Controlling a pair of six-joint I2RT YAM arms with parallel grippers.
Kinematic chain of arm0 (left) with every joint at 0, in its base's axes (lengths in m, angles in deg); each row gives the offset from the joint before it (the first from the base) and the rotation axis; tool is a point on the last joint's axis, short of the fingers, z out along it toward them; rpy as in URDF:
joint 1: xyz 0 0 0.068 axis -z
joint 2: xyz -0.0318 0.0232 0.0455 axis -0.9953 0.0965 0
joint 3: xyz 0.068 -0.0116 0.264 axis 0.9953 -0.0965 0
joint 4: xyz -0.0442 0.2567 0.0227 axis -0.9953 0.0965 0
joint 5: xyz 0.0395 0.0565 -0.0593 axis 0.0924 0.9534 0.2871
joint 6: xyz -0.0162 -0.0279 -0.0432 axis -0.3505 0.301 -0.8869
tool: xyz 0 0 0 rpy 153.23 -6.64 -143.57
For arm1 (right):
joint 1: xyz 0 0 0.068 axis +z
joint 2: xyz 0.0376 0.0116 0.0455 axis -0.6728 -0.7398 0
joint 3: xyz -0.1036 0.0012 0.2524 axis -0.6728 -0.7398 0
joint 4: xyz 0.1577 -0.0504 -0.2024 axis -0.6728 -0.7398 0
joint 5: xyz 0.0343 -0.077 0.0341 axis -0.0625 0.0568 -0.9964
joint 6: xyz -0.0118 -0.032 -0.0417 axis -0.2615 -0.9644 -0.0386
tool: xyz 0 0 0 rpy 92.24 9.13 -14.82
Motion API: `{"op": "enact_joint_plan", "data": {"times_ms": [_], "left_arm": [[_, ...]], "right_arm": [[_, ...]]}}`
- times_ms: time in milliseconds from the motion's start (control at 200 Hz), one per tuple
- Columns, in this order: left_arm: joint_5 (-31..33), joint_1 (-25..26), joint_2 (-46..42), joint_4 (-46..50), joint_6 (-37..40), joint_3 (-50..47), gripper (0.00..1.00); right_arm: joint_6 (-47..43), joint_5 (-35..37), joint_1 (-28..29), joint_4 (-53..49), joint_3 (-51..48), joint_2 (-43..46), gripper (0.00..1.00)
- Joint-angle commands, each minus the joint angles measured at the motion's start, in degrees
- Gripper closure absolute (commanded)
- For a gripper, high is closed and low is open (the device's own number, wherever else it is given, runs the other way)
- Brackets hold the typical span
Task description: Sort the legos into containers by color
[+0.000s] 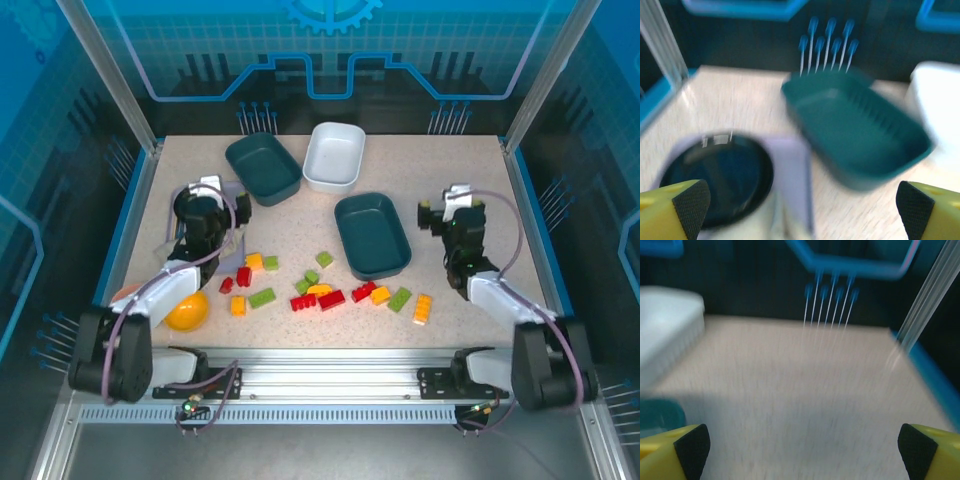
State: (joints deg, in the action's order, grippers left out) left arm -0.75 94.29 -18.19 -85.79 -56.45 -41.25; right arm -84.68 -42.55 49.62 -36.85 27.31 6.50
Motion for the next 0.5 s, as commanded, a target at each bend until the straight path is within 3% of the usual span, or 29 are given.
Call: {"op": "enact_joint_plan", "data": {"times_ms": [0, 60, 100, 160, 180, 200, 240, 295, 495], "left_arm": [[7.38, 5.25, -4.70, 8.01, -1.56, 10.57, 0.01], [7.08, 7.31, -4.17, 11.55, -2.39, 18.03, 0.01], [7.29, 7.23, -3.19, 20.32, -10.08, 24.35, 0.01], [10.31, 5.81, -0.56, 47.98, -33.13, 36.25, 0.01], [11.48, 5.26, 0.84, 55.97, -43.30, 40.02, 0.01], [10.69, 4.30, 1.88, 59.58, -48.01, 42.06, 0.01], [0.59, 1.52, 3.44, 58.61, -46.20, 43.56, 0.01], [-10.57, 0.11, 6.23, 58.15, -43.54, 46.06, 0.01], [-18.52, 0.55, 16.55, 73.76, -41.71, 55.68, 0.01]], "right_arm": [[-0.37, 5.07, 2.33, -13.07, 16.07, 7.10, 0.00], [10.03, 4.66, 1.74, -28.81, 30.03, 5.86, 0.00], [18.94, 0.95, -0.07, -44.69, 39.54, 3.06, 0.00], [33.41, 1.46, -1.73, -63.35, 50.12, -1.98, 0.00], [33.48, -2.67, -2.97, -65.01, 51.41, -3.18, 0.00], [31.97, -8.52, -4.19, -65.54, 52.00, -4.37, 0.03], [29.70, -16.20, -5.18, -66.62, 53.07, -6.26, 0.10], [29.26, -15.20, -3.40, -71.64, 55.33, -8.43, 0.14], [24.72, -21.54, 1.46, -81.33, 54.70, -15.35, 0.24]]}}
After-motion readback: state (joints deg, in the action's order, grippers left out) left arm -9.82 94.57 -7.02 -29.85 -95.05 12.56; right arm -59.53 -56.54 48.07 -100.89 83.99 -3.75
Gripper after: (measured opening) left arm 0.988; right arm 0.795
